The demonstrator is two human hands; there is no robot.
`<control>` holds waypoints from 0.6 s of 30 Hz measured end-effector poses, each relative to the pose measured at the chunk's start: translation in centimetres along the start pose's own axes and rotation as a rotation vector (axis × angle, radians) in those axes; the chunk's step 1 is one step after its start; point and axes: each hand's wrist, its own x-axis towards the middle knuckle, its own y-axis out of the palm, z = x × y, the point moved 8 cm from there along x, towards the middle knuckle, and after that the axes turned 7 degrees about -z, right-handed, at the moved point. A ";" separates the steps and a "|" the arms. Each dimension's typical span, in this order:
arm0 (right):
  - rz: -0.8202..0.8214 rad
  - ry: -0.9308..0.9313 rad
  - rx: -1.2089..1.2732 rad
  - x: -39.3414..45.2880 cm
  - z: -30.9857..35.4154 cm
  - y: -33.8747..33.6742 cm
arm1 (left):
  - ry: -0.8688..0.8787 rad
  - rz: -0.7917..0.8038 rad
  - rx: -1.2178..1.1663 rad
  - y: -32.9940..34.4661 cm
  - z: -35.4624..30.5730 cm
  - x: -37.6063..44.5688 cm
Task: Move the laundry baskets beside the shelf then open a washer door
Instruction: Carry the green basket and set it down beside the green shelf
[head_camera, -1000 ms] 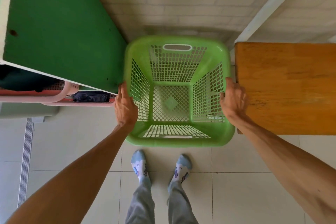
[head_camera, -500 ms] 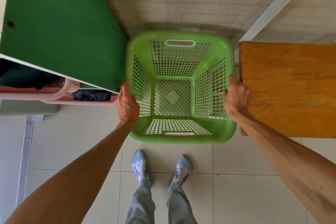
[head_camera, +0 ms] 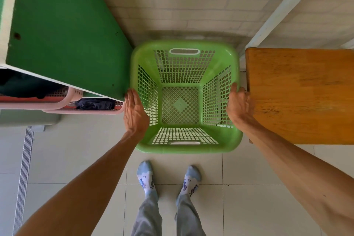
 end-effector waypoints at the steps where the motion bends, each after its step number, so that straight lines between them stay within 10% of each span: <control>1: 0.003 -0.007 -0.020 0.0 0.1 0.1 | 0.026 0.003 0.011 0.1 -0.6 -0.1; 18: 0.350 -0.189 0.113 -10.0 -0.5 -13.1 | 0.319 0.330 0.193 -14.6 -7.5 -6.9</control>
